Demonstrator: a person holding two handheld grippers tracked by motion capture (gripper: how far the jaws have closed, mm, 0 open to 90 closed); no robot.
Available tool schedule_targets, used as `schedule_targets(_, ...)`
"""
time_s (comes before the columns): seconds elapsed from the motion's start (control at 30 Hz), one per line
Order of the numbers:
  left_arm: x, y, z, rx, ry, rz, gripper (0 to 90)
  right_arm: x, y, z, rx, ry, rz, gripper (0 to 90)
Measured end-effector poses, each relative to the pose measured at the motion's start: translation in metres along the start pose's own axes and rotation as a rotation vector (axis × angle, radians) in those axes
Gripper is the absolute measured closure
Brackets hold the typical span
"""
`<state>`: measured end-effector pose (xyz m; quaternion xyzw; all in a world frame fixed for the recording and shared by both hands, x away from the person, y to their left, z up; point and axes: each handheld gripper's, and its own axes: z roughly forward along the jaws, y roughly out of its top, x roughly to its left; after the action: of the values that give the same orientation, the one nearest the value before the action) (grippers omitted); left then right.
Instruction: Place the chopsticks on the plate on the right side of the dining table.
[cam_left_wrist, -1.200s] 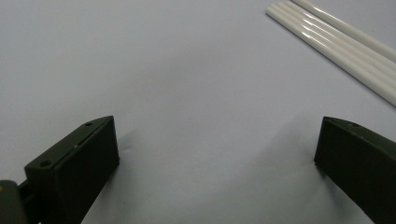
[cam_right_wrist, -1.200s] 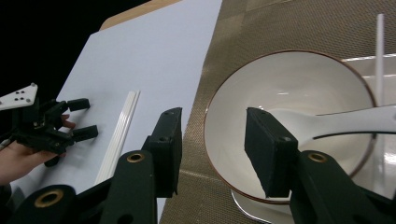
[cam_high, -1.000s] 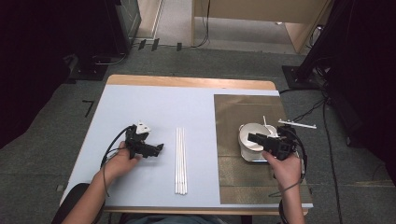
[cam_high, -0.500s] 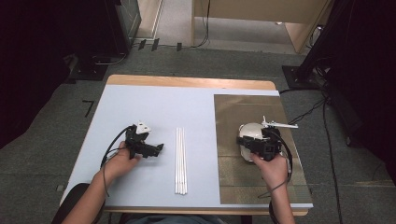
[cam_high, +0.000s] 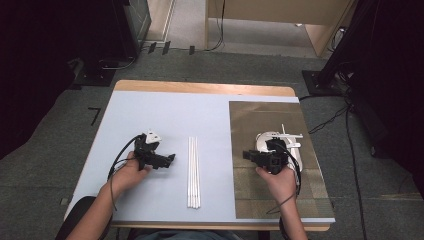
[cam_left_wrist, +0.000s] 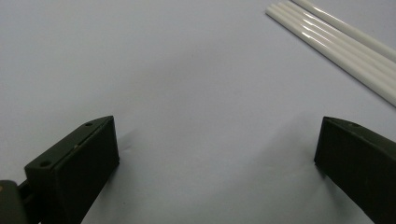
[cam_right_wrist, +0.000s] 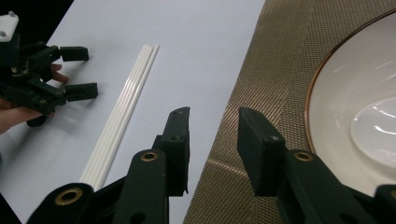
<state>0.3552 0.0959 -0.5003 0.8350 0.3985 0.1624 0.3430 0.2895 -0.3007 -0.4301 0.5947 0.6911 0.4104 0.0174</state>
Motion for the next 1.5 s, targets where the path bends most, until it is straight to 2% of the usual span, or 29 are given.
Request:
schedule_targets(0.2, 0.0, 0.0, 0.0, 0.0, 0.0, 0.0, 0.0, 0.004, -0.002, 0.009, 0.022, 0.005, -0.014, 65.2)
schedule_targets(0.47, 0.0, 0.0, 0.0, 0.0, 0.0, 0.0, 0.0, 0.009, -0.006, 0.021, 0.018, 0.018, -0.029, 63.3)
schedule_targets(0.67, 0.0, 0.0, 0.0, 0.0, 0.0, 0.0, 0.0, 0.014, -0.01, 0.034, 0.048, 0.024, -0.042, 63.5)
schedule_targets(0.8, 0.0, 0.0, 0.0, 0.0, 0.0, 0.0, 0.0, 0.023, -0.012, 0.043, 0.073, 0.027, -0.072, 64.4)
schedule_targets(1.0, 0.0, 0.0, 0.0, 0.0, 0.0, 0.0, 0.0, 0.029, -0.015, 0.055, 0.104, 0.042, -0.078, 66.2)
schedule_targets(1.27, 0.0, 0.0, 0.0, 0.002, 0.001, 0.0, 0.0, 0.037, -0.018, 0.064, 0.116, 0.049, -0.097, 66.7)
schedule_targets(1.5, 0.0, 0.0, 0.0, 0.0, 0.002, 0.001, 0.0, 0.047, -0.021, 0.076, 0.147, 0.07, -0.124, 67.3)
